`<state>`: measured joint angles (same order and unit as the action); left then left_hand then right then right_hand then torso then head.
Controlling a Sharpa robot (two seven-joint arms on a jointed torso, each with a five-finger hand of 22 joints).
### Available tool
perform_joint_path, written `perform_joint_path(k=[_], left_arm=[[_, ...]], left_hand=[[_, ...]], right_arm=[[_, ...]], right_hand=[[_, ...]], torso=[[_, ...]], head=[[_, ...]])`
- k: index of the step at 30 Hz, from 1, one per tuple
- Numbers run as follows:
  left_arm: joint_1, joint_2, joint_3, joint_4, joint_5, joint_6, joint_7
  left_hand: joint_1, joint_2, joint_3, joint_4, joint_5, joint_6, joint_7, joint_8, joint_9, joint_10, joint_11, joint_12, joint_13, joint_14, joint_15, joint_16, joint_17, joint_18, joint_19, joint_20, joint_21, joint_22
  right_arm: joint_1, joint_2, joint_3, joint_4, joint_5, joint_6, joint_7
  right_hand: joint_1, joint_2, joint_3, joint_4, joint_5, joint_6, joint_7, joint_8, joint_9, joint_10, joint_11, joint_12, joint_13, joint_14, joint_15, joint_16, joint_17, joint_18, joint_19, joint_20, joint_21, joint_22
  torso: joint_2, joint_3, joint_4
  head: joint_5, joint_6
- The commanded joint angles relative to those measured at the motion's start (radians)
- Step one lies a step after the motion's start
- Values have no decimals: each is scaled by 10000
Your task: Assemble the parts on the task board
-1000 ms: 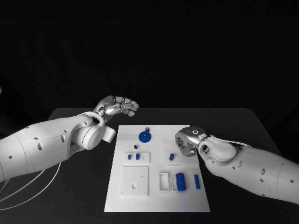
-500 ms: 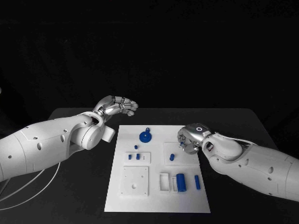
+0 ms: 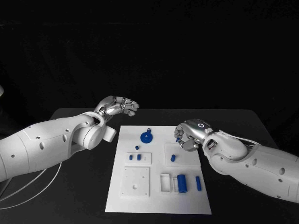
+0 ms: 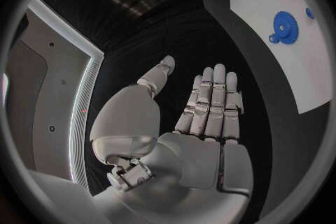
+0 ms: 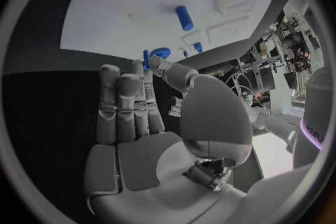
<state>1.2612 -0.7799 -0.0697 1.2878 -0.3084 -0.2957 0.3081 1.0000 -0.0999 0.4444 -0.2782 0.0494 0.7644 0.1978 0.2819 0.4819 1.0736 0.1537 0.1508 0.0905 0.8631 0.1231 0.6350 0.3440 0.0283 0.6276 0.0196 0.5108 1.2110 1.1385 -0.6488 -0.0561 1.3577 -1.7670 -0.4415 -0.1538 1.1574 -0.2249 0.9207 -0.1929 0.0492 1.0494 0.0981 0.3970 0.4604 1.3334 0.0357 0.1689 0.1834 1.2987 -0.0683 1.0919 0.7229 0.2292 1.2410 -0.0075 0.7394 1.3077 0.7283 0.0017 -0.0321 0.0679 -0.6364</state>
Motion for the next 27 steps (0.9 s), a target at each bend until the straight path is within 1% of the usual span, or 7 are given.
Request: perform_joint_path(k=[1, 10, 15, 18, 19, 21, 27], left_arm=[[9, 51, 7, -36, 87, -87, 196], [11, 257, 8, -290, 92, -103, 173], [12, 352, 9, -373, 92, -113, 176], [13, 416, 9, -441, 92, -117, 157], [13, 444, 9, -466, 92, -126, 154], [14, 465, 9, -468, 92, -134, 169], [14, 563, 9, -509, 97, -144, 189]], left_hand=[[57, -14, -35, 21, 32, -89, 60, -47, -11, -16, 25, -54, -15, 29, -7, -59, 15, 82, 36, 24, -37, 17], [65, -21, -32, 21, 32, -92, 60, -44, -12, -13, 26, -64, -17, 44, -11, -61, 32, 84, 44, 22, -41, 25], [65, -25, -33, 21, 31, -93, 60, -42, -12, -12, 26, -67, -18, 46, -11, -62, 36, 85, 47, 22, -41, 28], [65, -27, -33, 23, 31, -92, 61, -41, -12, -11, 26, -69, -18, 47, -11, -64, 39, 85, 49, 22, -42, 30], [66, -27, -33, 23, 31, -93, 61, -41, -12, -10, 26, -70, -18, 48, -12, -65, 41, 85, 50, 22, -42, 30], [69, -30, -32, 22, 31, -93, 60, -40, -11, -9, 26, -72, -19, 48, -12, -67, 43, 86, 51, 21, -43, 32], [71, -38, -32, 22, 31, -93, 60, -38, -11, -6, 26, -76, -20, 47, -11, -72, 49, 86, 52, 21, -45, 36]], right_arm=[[0, 57, 22, 301, 540, -438, 67], [-24, 807, -16, 704, 179, 271, 177], [-101, 1179, -239, 655, -163, 394, 155], [-132, 1343, -464, 590, -352, 505, 118], [-163, 1421, -580, 581, -503, 597, 49], [-218, 1538, -704, 582, -715, 663, -85], [-392, 1797, -893, 611, -1049, 857, -264]], right_hand=[[79, 31, 49, -3, 36, 26, 18, 24, 11, 58, -4, -20, 26, -7, -83, 45, 16, 326, 5, -86, 51, 233], [70, 60, 40, -5, 43, 8, 26, 8, 22, 45, 2, -45, 43, -17, -78, 45, 29, 326, -10, -101, 73, 230], [66, 74, 29, -13, 44, 3, 28, 2, 28, 44, 3, -54, 52, -20, -76, 46, 35, 326, -18, -105, 83, 229], [65, 77, 23, -19, 44, 2, 28, 1, 31, 46, 3, -57, 57, -21, -76, 47, 38, 326, -20, -106, 88, 229], [65, 80, 22, -21, 44, 2, 28, 0, 32, 46, 3, -58, 59, -21, -77, 47, 40, 326, -21, -107, 91, 229], [63, 83, 19, -23, 44, 2, 28, -1, 35, 48, 3, -59, 62, -21, -77, 48, 42, 326, -22, -107, 94, 229], [61, 95, 11, -34, 53, 5, 27, -3, 45, 55, 1, -66, 76, -19, -79, 54, 52, 326, -24, -107, 112, 228]], torso=[[-12, -5, -10], [5, -8, 34], [-16, -33, 29], [-14, -40, 31], [-8, -35, 33], [-1, -31, 45], [14, -29, 41]], head=[[107, -31], [656, -76], [956, -165], [1172, -243], [1269, -294], [1396, -392], [1630, -518]])
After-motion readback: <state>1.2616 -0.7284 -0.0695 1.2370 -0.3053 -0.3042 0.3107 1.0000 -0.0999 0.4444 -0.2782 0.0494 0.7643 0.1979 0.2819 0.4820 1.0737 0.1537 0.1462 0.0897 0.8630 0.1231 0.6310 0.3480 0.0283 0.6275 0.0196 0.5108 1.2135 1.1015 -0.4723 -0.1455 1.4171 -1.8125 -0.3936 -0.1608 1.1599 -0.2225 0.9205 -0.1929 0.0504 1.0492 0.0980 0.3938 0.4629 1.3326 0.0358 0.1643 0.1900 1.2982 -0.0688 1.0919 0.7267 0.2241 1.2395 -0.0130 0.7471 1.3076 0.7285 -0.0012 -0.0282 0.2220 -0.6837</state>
